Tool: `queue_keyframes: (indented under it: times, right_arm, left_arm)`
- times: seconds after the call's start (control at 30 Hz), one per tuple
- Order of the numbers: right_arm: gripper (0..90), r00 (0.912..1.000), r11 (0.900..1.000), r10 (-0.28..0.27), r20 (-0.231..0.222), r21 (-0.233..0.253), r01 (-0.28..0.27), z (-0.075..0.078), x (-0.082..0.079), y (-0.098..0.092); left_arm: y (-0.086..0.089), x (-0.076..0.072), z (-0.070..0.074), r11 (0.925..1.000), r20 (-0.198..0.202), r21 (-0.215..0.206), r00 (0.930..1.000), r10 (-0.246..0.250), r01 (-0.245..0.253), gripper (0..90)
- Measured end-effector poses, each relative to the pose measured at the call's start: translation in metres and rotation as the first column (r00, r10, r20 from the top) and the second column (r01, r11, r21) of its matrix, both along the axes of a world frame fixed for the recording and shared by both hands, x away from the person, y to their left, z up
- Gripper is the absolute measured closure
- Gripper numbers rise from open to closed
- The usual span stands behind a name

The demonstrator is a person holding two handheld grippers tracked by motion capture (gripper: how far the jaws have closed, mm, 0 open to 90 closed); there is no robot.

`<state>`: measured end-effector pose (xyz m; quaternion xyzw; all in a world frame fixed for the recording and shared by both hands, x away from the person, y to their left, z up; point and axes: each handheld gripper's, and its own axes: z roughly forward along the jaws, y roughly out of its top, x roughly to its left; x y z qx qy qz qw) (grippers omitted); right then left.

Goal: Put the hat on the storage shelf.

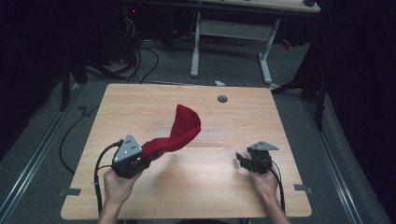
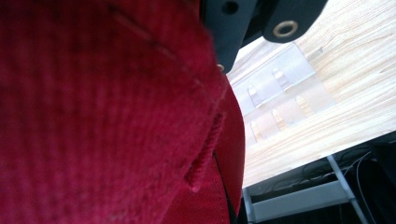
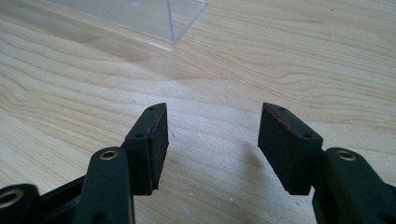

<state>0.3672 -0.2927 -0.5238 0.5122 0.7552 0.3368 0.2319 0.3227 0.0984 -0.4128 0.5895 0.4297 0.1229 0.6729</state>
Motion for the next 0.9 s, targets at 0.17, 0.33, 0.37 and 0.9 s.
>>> queue_keyframes:
  times: [0.17, 0.33, 0.37, 0.9]
  right_arm:
    - [41.4, 0.9997, 1.0, -0.012, -0.021, -0.019, 0.012, -0.007, 0.001, -0.001]
    - [40.8, 0.9997, 1.0, -0.015, -0.019, -0.023, 0.014, -0.007, 0.002, -0.002]
    - [40.7, 0.9997, 1.0, -0.016, -0.019, -0.022, 0.016, -0.007, 0.002, -0.002]
    - [39.4, 0.9996, 1.0, -0.019, -0.022, -0.022, 0.018, -0.007, 0.001, -0.001]
  left_arm:
    - [0.004, 0.006, 0.004, 0.9995, -0.012, -0.025, 0.9998, 0.017, -0.018, 80.8]
    - [0.008, 0.012, 0.01, 0.9981, -0.016, -0.055, 0.9995, 0.025, -0.026, 80.8]
    - [0.009, 0.014, 0.012, 0.9974, -0.017, -0.068, 0.9995, 0.025, -0.027, 80.7]
    - [0.018, 0.035, 0.031, 0.9864, -0.037, -0.155, 0.9981, 0.05, -0.055, 80.8]
